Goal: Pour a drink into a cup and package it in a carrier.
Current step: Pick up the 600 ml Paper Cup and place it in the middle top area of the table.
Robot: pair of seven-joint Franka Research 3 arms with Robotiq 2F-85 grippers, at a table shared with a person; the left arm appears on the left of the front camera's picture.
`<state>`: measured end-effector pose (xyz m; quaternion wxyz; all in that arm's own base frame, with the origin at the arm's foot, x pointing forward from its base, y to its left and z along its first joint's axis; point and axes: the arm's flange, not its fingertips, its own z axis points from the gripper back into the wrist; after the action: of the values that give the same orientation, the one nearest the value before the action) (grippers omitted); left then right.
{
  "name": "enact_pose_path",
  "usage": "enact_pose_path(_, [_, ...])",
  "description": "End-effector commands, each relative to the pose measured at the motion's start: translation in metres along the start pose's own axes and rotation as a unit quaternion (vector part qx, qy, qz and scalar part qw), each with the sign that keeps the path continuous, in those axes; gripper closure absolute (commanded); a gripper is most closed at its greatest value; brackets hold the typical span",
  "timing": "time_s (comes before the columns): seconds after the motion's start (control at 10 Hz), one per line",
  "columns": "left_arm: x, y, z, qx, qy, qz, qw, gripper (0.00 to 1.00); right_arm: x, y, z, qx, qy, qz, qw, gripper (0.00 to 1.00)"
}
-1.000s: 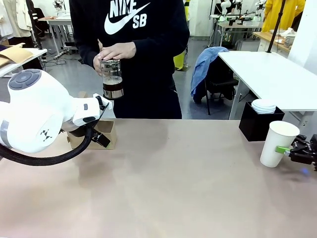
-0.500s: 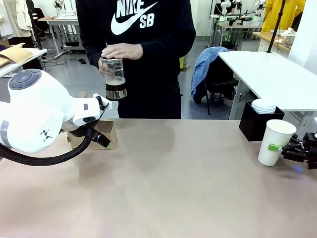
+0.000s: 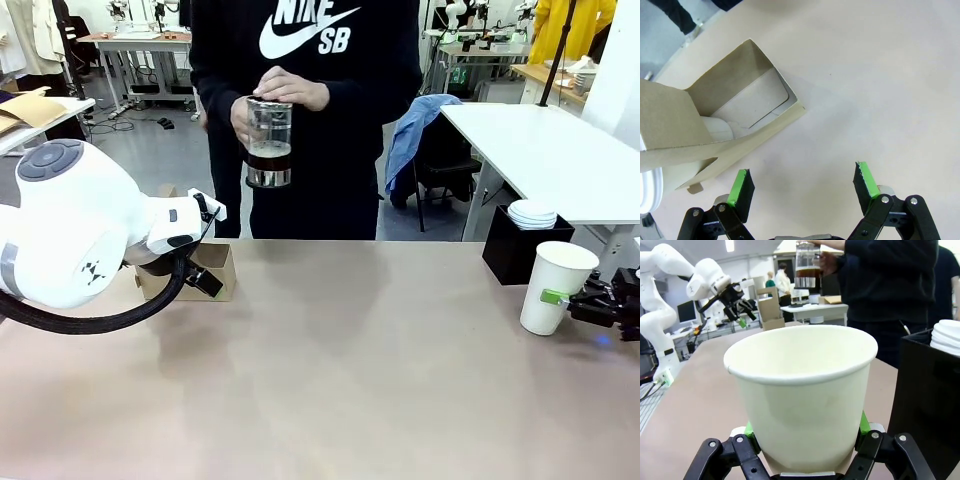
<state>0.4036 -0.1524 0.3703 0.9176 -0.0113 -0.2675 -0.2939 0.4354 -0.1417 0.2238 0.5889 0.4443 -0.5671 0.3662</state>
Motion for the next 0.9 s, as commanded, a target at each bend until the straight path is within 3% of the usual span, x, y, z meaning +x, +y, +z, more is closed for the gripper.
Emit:
enact_pose_path(0.0, [0.000,0.000,0.000,-0.001,0.000,0.000,1.000,0.00,0.032,0.032,-0.021,-0.047,-0.009,0.033,0.998,0.20])
enact_pose_path(0.4, [0.000,0.000,0.000,-0.001,0.000,0.000,1.000,0.00,0.088,0.066,-0.113,-0.136,-0.027,0.055,0.989,0.20])
enact_pose_path(0.6, [0.000,0.000,0.000,-0.001,0.000,0.000,1.000,0.00,0.093,0.052,-0.175,-0.139,-0.031,0.058,0.988,0.20])
enact_pose_path(0.8, [0.000,0.000,0.000,-0.001,0.000,0.000,1.000,0.00,0.085,0.032,-0.213,-0.133,-0.040,0.050,0.989,0.20])
